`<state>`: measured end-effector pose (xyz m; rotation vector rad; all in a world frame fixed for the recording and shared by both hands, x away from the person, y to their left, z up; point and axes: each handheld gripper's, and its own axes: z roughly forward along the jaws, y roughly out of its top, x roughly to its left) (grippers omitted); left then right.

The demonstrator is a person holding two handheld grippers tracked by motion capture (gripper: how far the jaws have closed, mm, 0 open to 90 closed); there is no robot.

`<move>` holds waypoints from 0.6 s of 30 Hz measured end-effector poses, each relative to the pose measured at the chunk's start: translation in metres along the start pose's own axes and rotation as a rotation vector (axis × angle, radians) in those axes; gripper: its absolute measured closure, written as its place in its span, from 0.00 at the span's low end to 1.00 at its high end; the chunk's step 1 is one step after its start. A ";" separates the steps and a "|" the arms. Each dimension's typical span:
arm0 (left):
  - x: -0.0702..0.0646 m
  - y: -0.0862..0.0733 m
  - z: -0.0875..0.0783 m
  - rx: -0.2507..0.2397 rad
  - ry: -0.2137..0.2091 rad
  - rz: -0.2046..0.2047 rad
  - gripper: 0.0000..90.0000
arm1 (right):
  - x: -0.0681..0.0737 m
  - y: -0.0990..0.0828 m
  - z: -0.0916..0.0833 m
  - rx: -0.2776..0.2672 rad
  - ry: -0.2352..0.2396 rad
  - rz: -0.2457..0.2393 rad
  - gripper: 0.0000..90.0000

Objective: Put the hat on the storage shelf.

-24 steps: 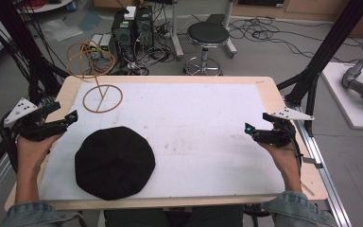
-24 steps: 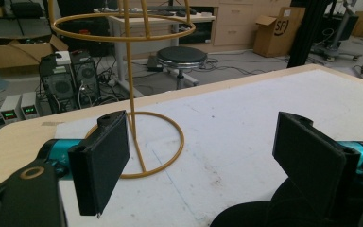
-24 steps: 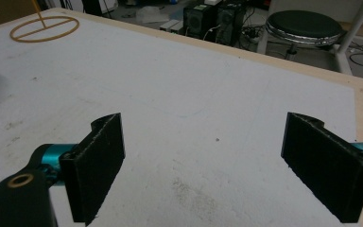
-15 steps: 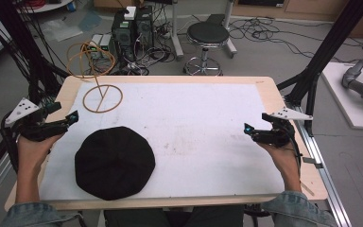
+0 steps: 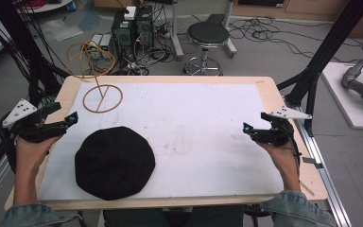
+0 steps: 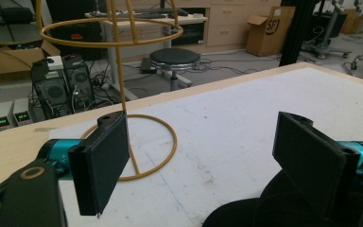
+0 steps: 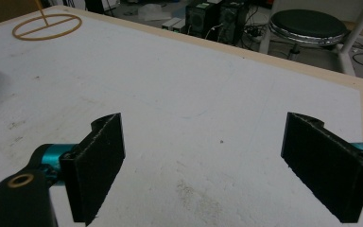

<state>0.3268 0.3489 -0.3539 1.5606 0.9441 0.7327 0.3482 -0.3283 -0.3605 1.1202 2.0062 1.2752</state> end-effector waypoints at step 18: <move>-0.034 0.003 -0.010 0.014 -0.122 0.060 0.22 | -0.005 -0.001 -0.004 -0.004 0.003 0.027 0.16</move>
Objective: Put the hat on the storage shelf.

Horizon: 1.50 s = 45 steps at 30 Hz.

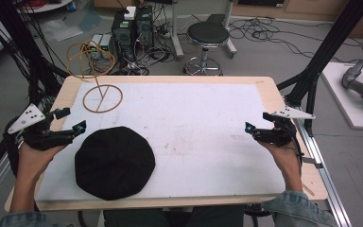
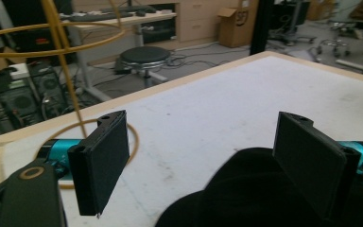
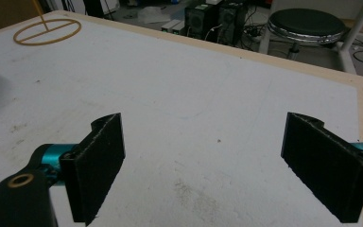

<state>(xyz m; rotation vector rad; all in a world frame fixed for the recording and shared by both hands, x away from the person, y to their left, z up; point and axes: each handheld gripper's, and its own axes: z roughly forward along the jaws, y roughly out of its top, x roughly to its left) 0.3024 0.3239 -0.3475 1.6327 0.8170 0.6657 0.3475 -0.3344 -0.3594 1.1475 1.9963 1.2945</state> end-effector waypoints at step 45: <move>-0.079 -0.029 0.018 0.091 -0.360 0.253 0.22 | -0.001 0.000 0.000 -0.003 0.014 0.010 0.16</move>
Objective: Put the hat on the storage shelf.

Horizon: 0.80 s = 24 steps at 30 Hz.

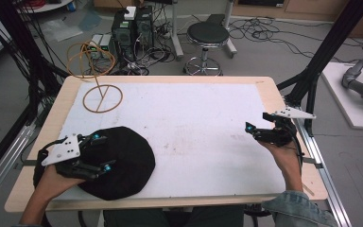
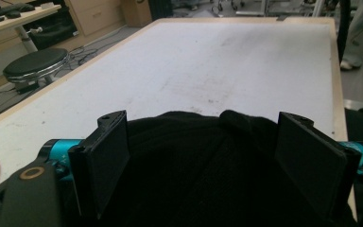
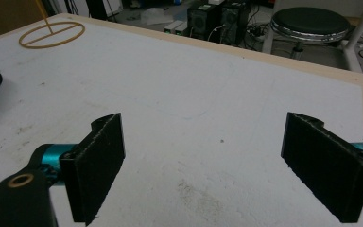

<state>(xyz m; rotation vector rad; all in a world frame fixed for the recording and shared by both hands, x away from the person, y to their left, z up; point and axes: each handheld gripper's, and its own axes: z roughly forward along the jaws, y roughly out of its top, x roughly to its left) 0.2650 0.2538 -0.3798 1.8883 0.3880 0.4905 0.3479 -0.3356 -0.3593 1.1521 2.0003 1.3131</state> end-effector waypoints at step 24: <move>0.000 -0.010 0.006 0.103 0.027 0.072 0.32 | 0.000 0.001 -0.001 -0.013 0.021 0.016 0.16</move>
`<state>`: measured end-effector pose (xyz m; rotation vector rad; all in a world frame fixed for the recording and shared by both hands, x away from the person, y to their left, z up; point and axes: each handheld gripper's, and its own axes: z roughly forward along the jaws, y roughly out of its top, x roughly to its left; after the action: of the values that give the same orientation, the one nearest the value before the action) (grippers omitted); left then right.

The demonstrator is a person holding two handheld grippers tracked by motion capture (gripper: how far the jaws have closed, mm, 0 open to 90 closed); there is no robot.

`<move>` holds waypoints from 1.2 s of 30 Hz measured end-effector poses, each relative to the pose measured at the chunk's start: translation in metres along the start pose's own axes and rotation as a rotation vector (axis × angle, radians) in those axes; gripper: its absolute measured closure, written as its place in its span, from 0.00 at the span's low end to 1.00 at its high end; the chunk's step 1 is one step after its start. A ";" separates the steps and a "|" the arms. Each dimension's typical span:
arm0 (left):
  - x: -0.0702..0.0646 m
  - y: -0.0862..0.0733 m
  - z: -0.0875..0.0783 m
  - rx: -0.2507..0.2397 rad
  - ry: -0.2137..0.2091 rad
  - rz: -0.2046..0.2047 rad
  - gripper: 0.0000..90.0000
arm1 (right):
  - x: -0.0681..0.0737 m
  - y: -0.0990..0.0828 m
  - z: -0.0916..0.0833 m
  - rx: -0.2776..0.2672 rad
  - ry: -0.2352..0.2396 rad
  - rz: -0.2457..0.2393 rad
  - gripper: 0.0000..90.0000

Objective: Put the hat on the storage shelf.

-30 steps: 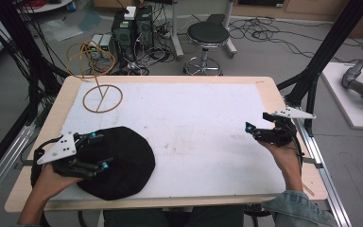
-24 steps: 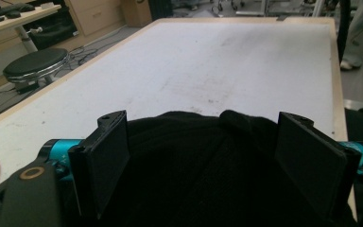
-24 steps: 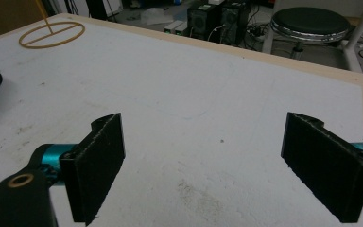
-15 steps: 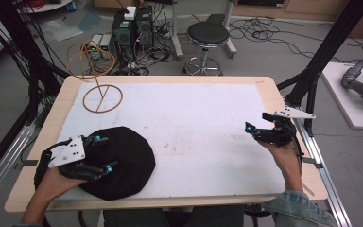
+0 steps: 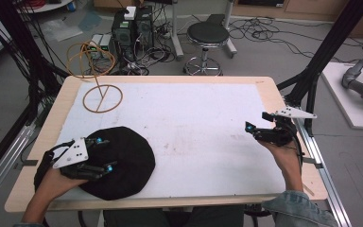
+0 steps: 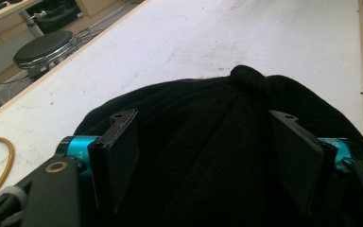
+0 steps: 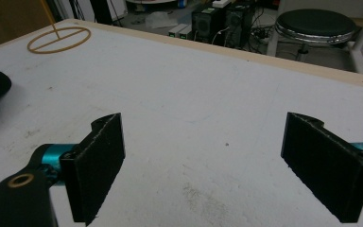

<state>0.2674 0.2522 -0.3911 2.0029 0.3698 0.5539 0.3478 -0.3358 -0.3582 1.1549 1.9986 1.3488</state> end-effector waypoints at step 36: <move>0.001 -0.001 -0.004 -0.045 -0.052 -0.013 0.94 | -0.003 -0.003 0.001 0.018 -0.016 0.010 0.16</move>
<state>0.2658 0.2563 -0.3904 1.9661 0.3357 0.4975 0.3494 -0.3385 -0.3620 1.1820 2.0002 1.3246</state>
